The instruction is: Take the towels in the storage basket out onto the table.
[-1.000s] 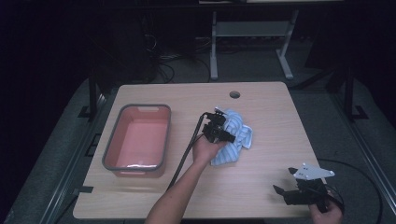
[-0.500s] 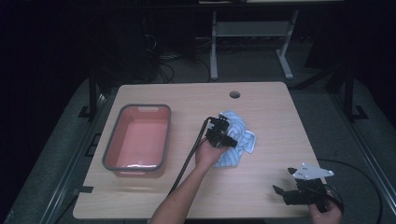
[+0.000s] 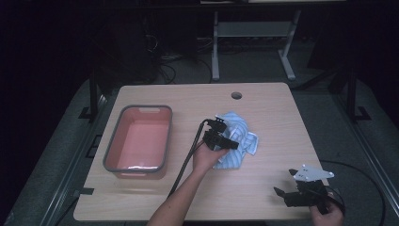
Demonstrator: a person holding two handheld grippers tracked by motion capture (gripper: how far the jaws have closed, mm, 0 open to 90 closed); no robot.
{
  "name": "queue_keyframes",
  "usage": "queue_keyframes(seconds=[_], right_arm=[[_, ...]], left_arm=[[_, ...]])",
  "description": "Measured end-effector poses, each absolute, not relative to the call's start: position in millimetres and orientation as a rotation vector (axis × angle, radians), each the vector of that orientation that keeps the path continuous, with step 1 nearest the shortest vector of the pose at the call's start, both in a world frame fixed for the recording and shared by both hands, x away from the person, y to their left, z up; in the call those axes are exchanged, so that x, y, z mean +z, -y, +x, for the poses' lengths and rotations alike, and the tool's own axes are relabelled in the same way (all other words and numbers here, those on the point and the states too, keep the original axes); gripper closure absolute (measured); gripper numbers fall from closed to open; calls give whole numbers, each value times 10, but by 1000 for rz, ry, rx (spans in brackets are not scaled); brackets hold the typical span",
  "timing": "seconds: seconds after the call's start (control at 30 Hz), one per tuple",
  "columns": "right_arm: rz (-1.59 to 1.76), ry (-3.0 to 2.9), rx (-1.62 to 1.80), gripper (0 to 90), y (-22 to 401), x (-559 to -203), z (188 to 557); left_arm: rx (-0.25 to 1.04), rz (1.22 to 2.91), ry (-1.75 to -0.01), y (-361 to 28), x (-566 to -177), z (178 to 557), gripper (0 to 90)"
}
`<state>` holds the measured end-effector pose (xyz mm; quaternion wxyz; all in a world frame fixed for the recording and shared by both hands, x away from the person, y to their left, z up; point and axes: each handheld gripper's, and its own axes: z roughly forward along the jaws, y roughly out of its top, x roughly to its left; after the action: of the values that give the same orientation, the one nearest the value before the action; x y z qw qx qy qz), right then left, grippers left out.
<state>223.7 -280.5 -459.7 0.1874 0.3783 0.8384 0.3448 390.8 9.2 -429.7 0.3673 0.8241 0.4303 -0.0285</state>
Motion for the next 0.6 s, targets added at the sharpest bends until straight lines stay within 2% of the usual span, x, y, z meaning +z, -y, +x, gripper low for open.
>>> queue_keyframes(seconds=[0.6], right_arm=[[1046, -2359, 959, 138, 2769, -4592, 2261]], left_arm=[[-52, 2123, -1064, -305, -4207, 3739, 385]])
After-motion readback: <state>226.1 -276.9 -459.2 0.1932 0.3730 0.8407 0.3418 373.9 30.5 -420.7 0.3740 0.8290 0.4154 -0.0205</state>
